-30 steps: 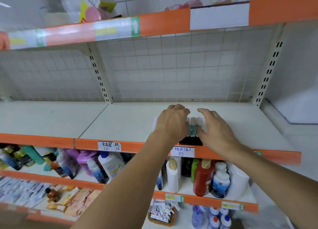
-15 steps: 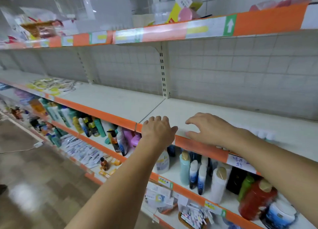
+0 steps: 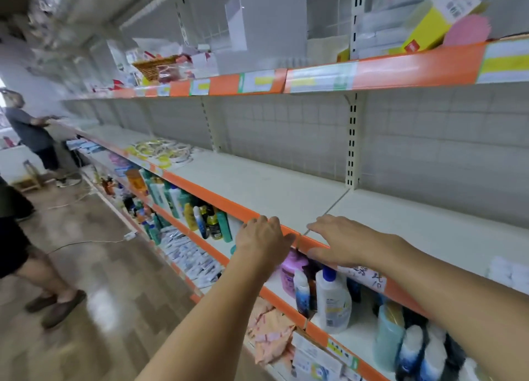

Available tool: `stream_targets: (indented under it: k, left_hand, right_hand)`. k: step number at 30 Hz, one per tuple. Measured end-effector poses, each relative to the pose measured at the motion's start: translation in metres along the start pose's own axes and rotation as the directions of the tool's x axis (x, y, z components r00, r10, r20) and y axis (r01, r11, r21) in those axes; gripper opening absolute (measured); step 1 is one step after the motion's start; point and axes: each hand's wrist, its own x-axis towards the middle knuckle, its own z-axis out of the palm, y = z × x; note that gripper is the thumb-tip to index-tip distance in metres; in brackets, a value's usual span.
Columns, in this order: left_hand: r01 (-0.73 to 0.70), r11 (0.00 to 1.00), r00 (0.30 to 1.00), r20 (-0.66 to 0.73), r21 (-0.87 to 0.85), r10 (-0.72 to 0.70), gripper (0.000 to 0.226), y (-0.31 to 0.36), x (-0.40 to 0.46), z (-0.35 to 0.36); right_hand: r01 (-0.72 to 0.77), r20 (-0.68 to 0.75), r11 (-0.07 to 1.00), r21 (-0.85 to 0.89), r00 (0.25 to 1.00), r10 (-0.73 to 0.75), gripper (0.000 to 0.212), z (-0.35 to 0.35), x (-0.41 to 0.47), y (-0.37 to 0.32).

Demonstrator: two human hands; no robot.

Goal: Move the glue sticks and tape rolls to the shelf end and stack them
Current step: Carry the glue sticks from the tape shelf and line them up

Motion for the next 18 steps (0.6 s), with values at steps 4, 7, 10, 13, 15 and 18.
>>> stream_targets:
  k: [4,7,10,13,15,18]
  left_hand:
    - [0.021,1.0,1.0,-0.017,-0.002,-0.021,0.056,-0.034,0.024,0.0]
    - [0.057,0.998,0.998,-0.013,0.017,-0.056,0.054,-0.062,0.038,0.002]
    - [0.092,0.995,0.996,-0.003,0.049,-0.092,0.055,-0.091,0.049,0.005]
    - [0.14,0.99,0.99,0.006,0.03,-0.14,0.056,-0.123,0.058,0.008]
    - [0.176,0.984,0.984,0.013,0.014,-0.176,0.054,-0.146,0.064,0.01]
    - [0.244,0.97,0.97,0.021,-0.013,-0.244,0.057,-0.181,0.076,0.012]
  right_hand:
    - [0.04,-0.023,0.999,0.016,0.999,-0.04,0.059,0.0,0.049,-0.022]
    - [0.084,-0.012,0.996,0.026,0.996,-0.083,0.046,0.005,0.081,-0.039]
    - [0.115,0.006,0.993,0.02,0.993,-0.115,0.046,0.01,0.112,-0.059]
    - [0.16,0.007,0.987,0.012,0.987,-0.161,0.044,0.015,0.143,-0.08]
    - [0.188,0.014,0.982,0.003,0.982,-0.188,0.049,0.017,0.165,-0.095]
    - [0.241,0.002,0.97,0.018,0.971,-0.241,0.059,0.018,0.199,-0.119]
